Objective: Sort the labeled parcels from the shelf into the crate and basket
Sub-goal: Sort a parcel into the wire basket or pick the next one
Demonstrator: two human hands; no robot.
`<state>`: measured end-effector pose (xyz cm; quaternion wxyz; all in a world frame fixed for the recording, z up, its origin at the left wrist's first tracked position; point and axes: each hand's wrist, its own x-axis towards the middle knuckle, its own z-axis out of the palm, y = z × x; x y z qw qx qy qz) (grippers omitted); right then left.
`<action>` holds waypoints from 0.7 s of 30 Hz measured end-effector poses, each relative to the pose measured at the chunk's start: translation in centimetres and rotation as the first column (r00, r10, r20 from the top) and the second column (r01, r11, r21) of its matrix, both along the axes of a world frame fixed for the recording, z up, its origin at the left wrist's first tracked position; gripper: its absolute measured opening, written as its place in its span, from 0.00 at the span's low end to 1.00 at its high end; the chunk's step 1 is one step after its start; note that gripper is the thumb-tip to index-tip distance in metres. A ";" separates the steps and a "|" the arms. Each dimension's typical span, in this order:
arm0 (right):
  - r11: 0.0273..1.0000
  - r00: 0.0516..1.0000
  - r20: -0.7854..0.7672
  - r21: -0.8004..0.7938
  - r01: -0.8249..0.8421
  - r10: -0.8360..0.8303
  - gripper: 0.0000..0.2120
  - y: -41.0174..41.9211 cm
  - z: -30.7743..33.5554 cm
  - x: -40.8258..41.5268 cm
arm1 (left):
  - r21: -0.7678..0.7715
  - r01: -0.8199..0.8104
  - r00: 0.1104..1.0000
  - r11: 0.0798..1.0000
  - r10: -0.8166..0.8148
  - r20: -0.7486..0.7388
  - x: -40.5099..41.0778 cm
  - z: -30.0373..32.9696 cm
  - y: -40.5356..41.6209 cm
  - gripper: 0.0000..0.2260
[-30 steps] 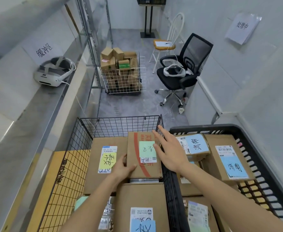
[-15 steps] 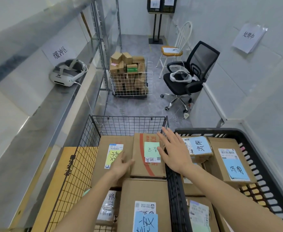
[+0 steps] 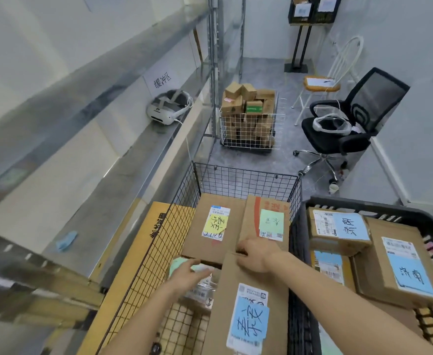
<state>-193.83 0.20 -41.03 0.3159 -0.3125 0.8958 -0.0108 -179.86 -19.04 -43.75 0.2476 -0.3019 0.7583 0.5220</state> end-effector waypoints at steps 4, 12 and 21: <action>1.000 1.000 0.008 -0.002 0.014 -0.014 0.23 0.0 -1.4 1.0 | 0.124 -0.008 0.993 0.992 -0.006 0.119 3.1 -1.1 1.5 0.33; 0.997 0.998 0.017 -0.047 0.059 -0.059 0.26 0.3 -1.3 1.8 | 0.289 -0.031 0.991 0.957 -0.009 0.135 5.1 -1.7 4.0 0.26; 0.947 0.983 0.011 -0.267 0.180 -0.183 0.21 -1.5 1.8 1.9 | 0.297 -0.061 0.998 0.953 0.068 -0.015 5.8 1.1 -0.7 0.32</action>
